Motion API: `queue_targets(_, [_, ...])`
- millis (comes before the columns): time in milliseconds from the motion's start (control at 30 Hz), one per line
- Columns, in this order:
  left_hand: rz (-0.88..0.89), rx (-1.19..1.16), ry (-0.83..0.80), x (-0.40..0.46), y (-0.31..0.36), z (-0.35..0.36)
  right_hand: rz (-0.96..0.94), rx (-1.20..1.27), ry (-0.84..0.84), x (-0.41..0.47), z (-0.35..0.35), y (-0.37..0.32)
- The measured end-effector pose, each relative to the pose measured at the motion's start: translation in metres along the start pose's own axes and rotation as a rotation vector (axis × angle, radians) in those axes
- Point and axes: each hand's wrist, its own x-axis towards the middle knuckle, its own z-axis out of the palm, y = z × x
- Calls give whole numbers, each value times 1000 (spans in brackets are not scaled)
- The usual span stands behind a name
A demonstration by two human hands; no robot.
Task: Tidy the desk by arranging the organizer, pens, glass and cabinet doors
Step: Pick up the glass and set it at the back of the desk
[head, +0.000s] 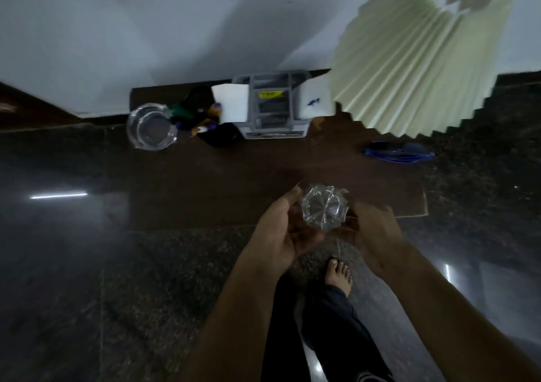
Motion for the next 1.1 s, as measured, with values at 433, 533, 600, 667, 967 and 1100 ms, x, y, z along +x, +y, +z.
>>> queue_targets(433, [69,-130,48,-19,45,-161,13,-202,-172,-17,150,52])
queue_targets(533, [69,-148,41,-24,61,-187,28,-248,-215,-18,176,56])
queue_targets(600, [98,-96,21,-28,73,-207,12,-281,-241,-16,193,57])
queue_targets(667, [172,-9,-15,-32,87,-225,-43,-339,-265,-12,210,58])
queue_targets(967, [631,196,-58,-34,143,-262,-300,-460,-317,7,277,40])
queue_targets(1100, [823,459,-12,-22,154,-265,-315,-434,-329,9,289,36])
